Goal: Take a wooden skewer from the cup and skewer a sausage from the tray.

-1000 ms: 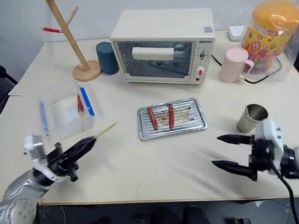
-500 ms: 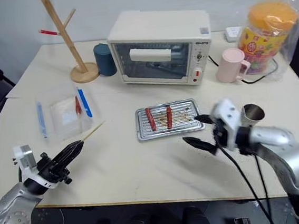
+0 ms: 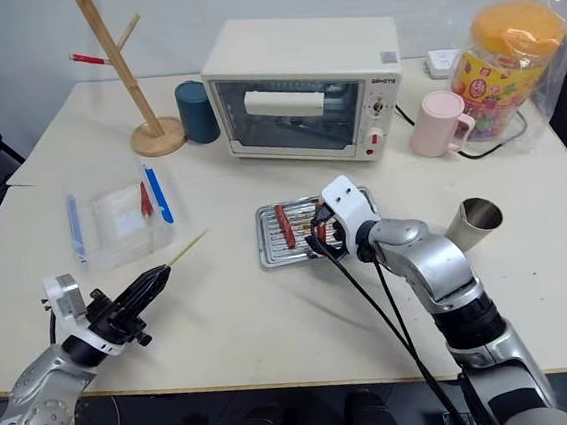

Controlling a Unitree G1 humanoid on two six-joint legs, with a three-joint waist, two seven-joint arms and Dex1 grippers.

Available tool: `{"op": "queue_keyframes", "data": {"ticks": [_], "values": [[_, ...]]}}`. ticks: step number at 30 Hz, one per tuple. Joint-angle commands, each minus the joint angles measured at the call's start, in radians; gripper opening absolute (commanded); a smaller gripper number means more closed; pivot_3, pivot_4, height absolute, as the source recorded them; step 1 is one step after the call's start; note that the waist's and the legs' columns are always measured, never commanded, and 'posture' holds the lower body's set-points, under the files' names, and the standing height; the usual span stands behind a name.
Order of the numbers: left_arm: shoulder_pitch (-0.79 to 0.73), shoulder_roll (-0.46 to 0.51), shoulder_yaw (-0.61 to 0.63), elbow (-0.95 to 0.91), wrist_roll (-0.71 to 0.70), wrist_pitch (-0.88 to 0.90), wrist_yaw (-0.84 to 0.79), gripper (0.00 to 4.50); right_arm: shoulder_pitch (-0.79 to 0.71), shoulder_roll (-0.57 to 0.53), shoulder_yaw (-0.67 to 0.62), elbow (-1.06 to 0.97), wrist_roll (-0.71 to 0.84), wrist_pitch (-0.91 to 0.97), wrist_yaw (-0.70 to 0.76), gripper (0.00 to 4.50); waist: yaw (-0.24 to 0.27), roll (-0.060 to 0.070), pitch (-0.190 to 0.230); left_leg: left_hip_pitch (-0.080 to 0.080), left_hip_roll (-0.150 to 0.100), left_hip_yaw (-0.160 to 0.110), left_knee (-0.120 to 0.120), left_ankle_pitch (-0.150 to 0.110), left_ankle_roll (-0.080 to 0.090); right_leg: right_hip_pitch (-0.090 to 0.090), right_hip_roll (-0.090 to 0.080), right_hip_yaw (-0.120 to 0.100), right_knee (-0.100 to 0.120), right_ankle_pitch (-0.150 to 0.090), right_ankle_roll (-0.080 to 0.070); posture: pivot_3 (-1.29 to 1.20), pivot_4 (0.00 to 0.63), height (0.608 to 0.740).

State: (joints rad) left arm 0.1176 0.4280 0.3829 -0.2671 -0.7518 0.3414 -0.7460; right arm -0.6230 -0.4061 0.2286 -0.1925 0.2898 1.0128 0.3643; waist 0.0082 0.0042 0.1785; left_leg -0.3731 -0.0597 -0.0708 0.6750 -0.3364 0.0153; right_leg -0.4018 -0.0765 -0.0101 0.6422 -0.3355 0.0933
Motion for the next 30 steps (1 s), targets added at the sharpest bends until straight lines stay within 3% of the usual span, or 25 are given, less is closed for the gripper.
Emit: {"op": "queue_keyframes", "data": {"ticks": [1, 5, 8, 14, 22, 24, 28, 30], "values": [[0.007, -0.005, 0.005, -0.035, 0.002, -0.023, 0.007, 0.0, -0.022, 0.021, -0.005, 0.003, -0.02, 0.011, -0.008, 4.44, -0.008, 0.0, 0.0, 0.0, 0.0, 0.0, 0.0, 0.0, 0.0, 0.0, 0.0, 0.0, 0.0, 0.0, 0.0, 0.0, 0.15, 0.74], [-0.001, 0.001, 0.008, -0.027, 0.001, -0.024, 0.007, 0.0, -0.024, 0.029, -0.001, 0.018, -0.035, 0.015, -0.005, 4.44, -0.011, 0.0, 0.0, 0.0, 0.0, 0.0, 0.0, 0.0, 0.0, -0.001, 0.0, 0.0, 0.001, 0.0, 0.0, 0.0, 0.15, 0.74], [-0.001, 0.001, 0.007, -0.03, 0.001, -0.025, 0.009, 0.0, -0.023, 0.047, -0.014, 0.037, -0.047, 0.0, -0.013, 3.94, -0.012, 0.0, 0.0, 0.0, 0.0, 0.001, -0.001, 0.0, 0.0, -0.002, 0.0, 0.001, 0.002, 0.0, 0.0, 0.0, 0.15, 0.74], [0.002, -0.003, 0.001, -0.035, -0.001, -0.021, 0.013, 0.0, -0.013, 0.066, -0.024, 0.036, -0.051, 0.003, -0.014, 2.43, -0.012, 0.0, 0.0, 0.0, 0.0, 0.001, -0.001, 0.0, -0.001, -0.002, 0.0, 0.001, 0.002, 0.0, 0.0, 0.0, 0.15, 0.74], [-0.003, 0.003, -0.001, -0.03, -0.003, -0.015, 0.012, 0.0, -0.006, 0.078, -0.037, 0.034, -0.061, 0.013, -0.028, 2.43, -0.012, 0.0, 0.0, 0.0, 0.0, 0.001, -0.002, 0.0, -0.001, -0.003, 0.0, 0.001, 0.002, 0.0, 0.0, 0.0, 0.15, 0.74], [-0.003, 0.003, -0.002, -0.03, -0.003, -0.015, 0.011, 0.0, -0.005, 0.08, -0.042, 0.035, -0.063, 0.013, -0.032, 2.26, -0.012, 0.0, 0.0, 0.0, 0.0, 0.001, -0.002, 0.0, -0.001, -0.003, 0.0, 0.001, 0.002, 0.0, 0.0, 0.0, 0.15, 0.74], [-0.003, 0.001, -0.005, -0.03, -0.002, -0.017, 0.009, 0.0, -0.005, 0.081, -0.046, 0.036, -0.063, 0.016, -0.031, 1.34, -0.012, 0.0, 0.0, 0.0, 0.0, 0.002, -0.002, 0.0, -0.001, -0.003, 0.0, 0.002, 0.002, 0.0, 0.0, 0.0, 0.15, 0.74], [-0.002, 0.0, -0.007, -0.03, -0.002, -0.018, 0.009, 0.0, -0.005, 0.082, -0.048, 0.034, -0.063, 0.019, -0.031, 1.34, -0.012, 0.0, 0.0, 0.0, 0.0, 0.002, -0.002, 0.0, -0.001, -0.003, 0.0, 0.002, 0.002, 0.0, 0.0, 0.0, 0.15, 0.74]]}}
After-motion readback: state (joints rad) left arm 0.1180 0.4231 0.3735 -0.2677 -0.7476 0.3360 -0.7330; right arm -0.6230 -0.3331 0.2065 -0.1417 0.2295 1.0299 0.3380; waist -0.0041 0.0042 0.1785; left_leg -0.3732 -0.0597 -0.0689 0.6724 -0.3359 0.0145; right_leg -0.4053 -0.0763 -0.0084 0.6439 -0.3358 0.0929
